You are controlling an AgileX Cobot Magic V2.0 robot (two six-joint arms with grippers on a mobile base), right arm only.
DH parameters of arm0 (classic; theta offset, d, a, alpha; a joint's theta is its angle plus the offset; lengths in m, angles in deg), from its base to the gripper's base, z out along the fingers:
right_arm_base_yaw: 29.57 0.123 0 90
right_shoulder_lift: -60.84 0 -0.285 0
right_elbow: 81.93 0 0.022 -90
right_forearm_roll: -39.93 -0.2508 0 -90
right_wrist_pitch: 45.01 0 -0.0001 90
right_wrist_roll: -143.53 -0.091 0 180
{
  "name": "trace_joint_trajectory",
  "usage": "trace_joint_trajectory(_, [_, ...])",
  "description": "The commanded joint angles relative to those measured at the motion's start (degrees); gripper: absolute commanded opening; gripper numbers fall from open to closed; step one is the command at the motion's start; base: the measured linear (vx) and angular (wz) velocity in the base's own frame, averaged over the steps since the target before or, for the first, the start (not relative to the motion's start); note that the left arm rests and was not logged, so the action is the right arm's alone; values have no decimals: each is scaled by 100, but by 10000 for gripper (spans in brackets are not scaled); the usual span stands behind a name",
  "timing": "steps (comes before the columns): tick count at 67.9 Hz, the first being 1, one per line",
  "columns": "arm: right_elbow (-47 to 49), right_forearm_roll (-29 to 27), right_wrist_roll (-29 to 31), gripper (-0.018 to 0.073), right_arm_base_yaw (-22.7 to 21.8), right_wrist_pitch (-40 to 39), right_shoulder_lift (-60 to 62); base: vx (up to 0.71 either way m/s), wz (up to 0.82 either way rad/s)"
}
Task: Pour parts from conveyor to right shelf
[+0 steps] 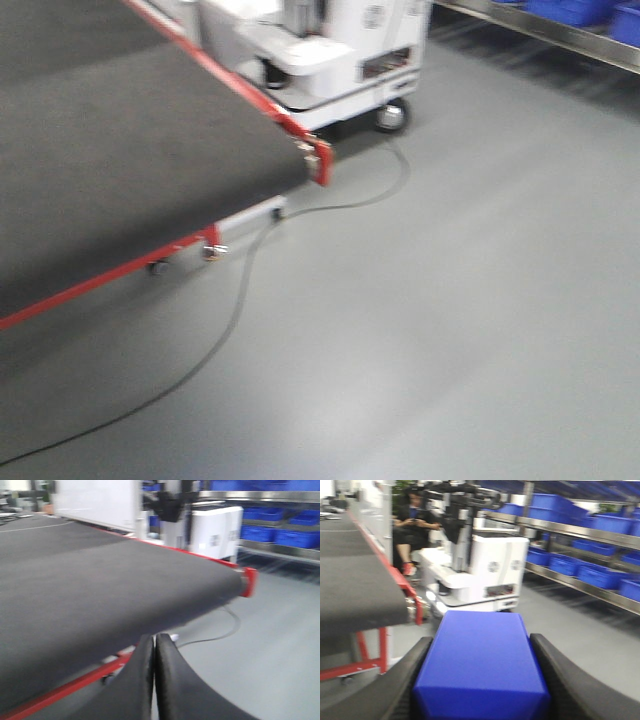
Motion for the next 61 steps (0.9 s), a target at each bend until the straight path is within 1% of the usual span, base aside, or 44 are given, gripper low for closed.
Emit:
trace_joint_trajectory(1, [159, -39, 3, -3, 5, -472, -81, -40, -64])
trace_joint_trajectory(17, [159, -39, 3, -3, 5, -472, -81, -39, -72])
trace_joint_trajectory(45, [159, -39, 3, -3, 5, -472, -81, -32, -91])
trace_joint_trajectory(61, [159, -39, 3, -3, 5, -472, -81, -27, -76])
